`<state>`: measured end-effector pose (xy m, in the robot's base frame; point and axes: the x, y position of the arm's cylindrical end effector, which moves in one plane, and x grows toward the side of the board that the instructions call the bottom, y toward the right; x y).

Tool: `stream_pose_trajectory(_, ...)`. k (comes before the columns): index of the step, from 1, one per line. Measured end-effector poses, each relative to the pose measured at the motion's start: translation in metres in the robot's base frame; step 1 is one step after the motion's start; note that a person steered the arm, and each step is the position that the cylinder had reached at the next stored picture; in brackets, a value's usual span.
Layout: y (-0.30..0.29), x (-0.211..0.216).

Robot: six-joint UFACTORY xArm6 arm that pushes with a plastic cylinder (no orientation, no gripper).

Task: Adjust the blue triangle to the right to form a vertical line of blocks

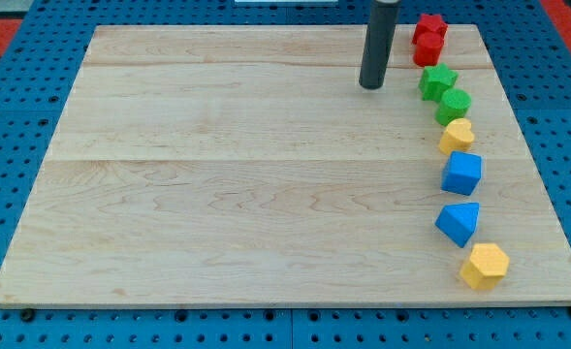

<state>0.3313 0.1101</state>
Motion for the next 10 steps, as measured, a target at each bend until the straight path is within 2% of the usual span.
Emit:
stream_pose_trajectory(3,-0.008,0.164)
stream_pose_trajectory(6,0.014,0.194)
stream_pose_trajectory(10,0.06,0.199)
